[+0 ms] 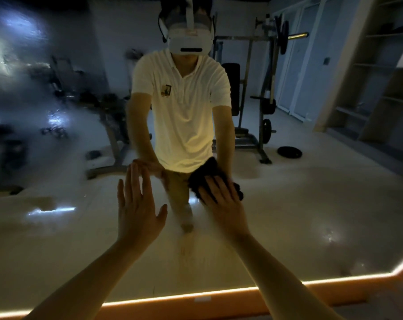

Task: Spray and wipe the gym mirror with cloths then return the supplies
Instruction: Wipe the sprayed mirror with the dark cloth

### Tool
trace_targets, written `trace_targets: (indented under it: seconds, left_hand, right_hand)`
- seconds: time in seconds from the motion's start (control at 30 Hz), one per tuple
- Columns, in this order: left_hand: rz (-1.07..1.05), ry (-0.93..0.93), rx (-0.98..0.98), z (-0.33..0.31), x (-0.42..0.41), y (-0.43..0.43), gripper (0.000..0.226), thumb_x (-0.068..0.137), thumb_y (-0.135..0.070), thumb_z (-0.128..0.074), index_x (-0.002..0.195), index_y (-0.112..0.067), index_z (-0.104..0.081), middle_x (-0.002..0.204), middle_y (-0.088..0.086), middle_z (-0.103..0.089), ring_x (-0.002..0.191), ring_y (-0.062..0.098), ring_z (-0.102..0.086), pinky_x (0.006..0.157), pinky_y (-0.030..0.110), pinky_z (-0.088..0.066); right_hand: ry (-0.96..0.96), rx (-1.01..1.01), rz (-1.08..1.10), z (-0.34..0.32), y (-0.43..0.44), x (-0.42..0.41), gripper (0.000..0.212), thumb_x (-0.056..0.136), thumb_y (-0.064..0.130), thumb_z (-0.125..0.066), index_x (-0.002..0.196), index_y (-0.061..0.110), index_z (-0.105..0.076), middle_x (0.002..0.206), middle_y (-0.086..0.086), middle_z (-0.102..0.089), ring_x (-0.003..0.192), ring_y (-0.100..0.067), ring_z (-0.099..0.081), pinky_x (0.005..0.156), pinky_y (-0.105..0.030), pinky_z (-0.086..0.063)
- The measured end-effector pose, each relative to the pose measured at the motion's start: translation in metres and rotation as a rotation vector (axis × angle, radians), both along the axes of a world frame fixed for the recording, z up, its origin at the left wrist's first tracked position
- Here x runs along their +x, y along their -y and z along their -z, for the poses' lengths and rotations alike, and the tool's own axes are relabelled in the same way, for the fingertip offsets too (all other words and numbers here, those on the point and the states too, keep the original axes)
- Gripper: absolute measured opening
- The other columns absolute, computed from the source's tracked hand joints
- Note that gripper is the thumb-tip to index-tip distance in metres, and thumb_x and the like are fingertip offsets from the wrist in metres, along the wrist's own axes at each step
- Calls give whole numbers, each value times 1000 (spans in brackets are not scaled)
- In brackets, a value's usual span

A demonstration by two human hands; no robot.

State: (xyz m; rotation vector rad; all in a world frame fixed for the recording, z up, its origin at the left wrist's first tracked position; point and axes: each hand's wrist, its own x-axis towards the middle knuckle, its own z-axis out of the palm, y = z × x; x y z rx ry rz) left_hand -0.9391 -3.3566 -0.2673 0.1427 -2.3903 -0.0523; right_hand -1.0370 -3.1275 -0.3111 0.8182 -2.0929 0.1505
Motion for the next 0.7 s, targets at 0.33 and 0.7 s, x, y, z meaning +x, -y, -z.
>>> trace_targets:
  seconds: [0.33, 0.7]
  left_hand:
    - [-33, -3, 66, 10, -18, -18, 128, 86, -63, -71, 161, 7, 5, 170, 29, 10, 159, 44, 3, 125, 62, -22]
    - [103, 4, -59, -21, 13, 28, 102, 89, -37, -73, 164, -1, -13, 172, 17, -12, 160, 32, -11, 128, 54, -18]
  right_hand:
    - [176, -372, 268, 21, -110, -11, 81, 91, 7, -70, 159, 7, -26, 168, -21, -19, 157, -38, -15, 121, -60, -29]
    - [-69, 134, -100, -9, 29, -2, 61, 100, 10, -43, 160, 15, -33, 168, -10, -23, 157, -32, -19, 128, -51, -17]
